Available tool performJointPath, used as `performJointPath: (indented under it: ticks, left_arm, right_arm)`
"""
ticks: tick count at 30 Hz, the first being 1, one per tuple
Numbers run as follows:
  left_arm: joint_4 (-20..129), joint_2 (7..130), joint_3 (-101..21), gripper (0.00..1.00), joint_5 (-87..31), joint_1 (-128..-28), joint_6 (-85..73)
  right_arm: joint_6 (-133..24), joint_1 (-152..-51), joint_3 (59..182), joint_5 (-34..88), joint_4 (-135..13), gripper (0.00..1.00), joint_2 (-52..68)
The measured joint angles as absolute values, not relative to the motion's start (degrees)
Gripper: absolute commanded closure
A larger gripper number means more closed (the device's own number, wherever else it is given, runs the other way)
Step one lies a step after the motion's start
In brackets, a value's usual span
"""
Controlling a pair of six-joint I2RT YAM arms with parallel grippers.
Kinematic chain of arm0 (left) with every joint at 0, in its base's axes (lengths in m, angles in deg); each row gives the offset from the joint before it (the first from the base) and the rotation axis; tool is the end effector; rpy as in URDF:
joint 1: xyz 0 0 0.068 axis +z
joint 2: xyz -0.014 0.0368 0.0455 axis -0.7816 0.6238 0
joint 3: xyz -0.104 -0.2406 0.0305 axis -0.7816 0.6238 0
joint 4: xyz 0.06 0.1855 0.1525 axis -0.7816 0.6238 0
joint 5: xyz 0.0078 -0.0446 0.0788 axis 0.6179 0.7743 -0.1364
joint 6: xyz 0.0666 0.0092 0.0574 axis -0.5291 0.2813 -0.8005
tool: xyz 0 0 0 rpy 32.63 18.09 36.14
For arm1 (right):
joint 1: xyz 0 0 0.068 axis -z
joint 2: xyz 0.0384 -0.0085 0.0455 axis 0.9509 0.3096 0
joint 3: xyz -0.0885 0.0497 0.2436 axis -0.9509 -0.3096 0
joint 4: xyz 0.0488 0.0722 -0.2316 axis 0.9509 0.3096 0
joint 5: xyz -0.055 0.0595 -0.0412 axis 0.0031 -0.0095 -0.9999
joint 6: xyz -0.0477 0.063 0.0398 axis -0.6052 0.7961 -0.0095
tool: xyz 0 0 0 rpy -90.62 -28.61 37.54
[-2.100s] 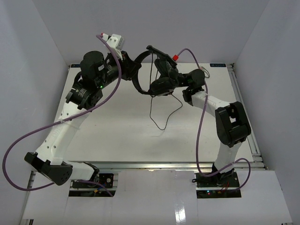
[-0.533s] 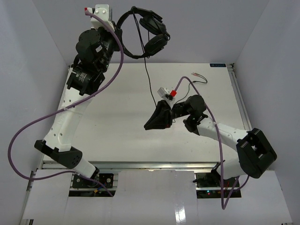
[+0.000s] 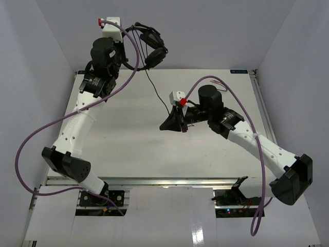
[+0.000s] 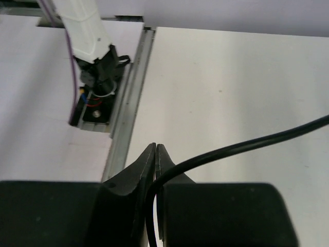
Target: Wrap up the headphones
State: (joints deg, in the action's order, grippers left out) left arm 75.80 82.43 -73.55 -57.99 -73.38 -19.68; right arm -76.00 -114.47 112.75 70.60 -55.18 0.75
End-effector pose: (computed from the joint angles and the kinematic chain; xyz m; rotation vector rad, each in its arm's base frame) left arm 0.3518 -0.1103 0.4843 0.0369 1.6113 0.0341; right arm 0.1823 0.2504 0.3690 -1.4105 1.1897 1.1359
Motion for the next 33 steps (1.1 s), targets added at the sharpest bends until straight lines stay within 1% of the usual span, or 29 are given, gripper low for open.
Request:
performJointPath:
  ticks: [3, 8, 12, 18, 23, 33]
  left_arm:
    - [75.7, 82.6, -70.0, 1.00, -57.9, -72.7, -20.1]
    - [75.0, 82.7, -62.7, 1.00, -56.7, -72.6, -20.7]
    - [75.7, 82.7, -55.1, 1.00, -53.8, -72.7, -20.8]
    - [77.7, 82.5, -44.8, 1.00, -47.8, -72.7, -20.8]
    - [78.1, 81.8, -40.9, 1.00, -41.9, -73.1, -21.7]
    - [78.4, 74.5, -36.9, 1.00, -29.8, -77.3, -24.4]
  right_arm:
    - [-83.7, -115.7, 117.8, 62.8, -46.9, 0.92, 0.2]
    - [-95.0, -118.6, 125.0, 48.2, -38.0, 0.92, -0.1]
    - [-102.3, -121.3, 127.5, 36.7, -35.8, 0.92, -0.1]
    - [-110.9, -122.8, 129.1, 24.4, -36.4, 0.92, 2.2]
    - [-116.1, -123.0, 129.3, 17.6, -39.4, 0.92, 5.1]
    - [-121.2, -122.7, 128.7, 13.1, -49.8, 0.92, 9.5]
